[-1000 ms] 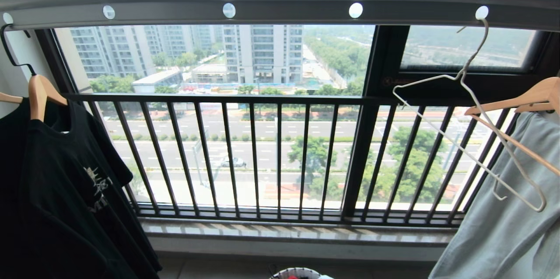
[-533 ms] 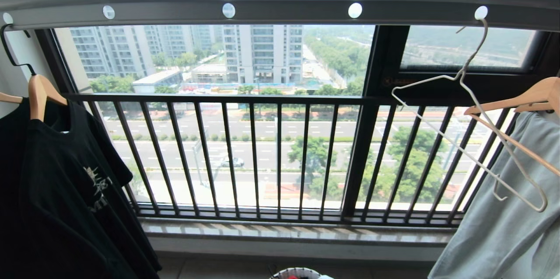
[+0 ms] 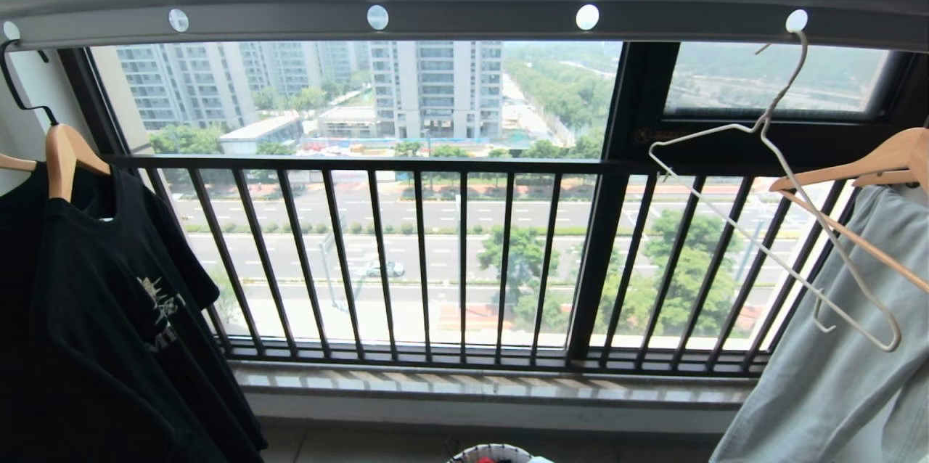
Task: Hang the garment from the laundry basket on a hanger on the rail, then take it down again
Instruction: Pick up the clothes rack on the clothesline
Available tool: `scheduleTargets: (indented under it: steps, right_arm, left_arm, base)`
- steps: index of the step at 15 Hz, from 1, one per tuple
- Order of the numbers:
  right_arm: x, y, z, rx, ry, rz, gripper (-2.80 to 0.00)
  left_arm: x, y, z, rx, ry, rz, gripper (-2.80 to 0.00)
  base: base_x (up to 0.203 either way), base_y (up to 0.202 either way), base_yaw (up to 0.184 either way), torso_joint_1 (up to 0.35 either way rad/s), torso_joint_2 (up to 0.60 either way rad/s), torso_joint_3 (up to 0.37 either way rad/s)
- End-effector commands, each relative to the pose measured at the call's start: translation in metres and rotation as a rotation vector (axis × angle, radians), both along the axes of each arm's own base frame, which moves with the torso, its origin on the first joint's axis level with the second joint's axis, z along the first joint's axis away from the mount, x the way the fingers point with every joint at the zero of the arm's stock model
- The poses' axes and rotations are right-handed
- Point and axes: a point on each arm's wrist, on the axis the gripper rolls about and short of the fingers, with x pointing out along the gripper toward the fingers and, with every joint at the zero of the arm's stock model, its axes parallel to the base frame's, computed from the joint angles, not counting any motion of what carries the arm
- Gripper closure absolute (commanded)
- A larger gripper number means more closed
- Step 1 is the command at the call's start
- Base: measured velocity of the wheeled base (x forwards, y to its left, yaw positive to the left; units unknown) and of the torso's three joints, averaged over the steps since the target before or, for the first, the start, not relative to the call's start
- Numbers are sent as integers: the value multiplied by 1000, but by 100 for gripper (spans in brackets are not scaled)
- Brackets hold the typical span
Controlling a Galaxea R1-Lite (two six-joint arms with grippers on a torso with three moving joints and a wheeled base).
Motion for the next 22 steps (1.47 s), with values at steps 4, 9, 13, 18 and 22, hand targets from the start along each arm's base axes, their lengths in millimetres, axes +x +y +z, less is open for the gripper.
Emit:
scheduleTargets:
  steps: [4, 9, 13, 18, 22]
  right_arm:
    - [36, 0, 68, -2, 56, 1, 0]
    - [62, 0, 91, -1, 134, -2, 0]
    - [77, 1, 102, -4, 243, 7, 0]
    - [100, 1, 137, -5, 362, 11, 0]
    - [117, 2, 147, -59, 468, 31, 0]
  left_arm:
    - [0, 0, 0, -1, 1, 1, 0]
    - [0, 0, 0, -1, 1, 1, 0]
    - [0, 0, 0, -1, 1, 1, 0]
    - [0, 0, 0, -1, 1, 1, 0]
    - [0, 0, 0, -1, 1, 1, 0]
  base:
    - [0, 0, 0, 0, 0, 0]
    - [0, 0, 0, 0, 0, 0]
    - [0, 0, 0, 0, 0, 0]
    - [0, 0, 0, 0, 0, 0]
    - [0, 0, 0, 0, 0, 0]
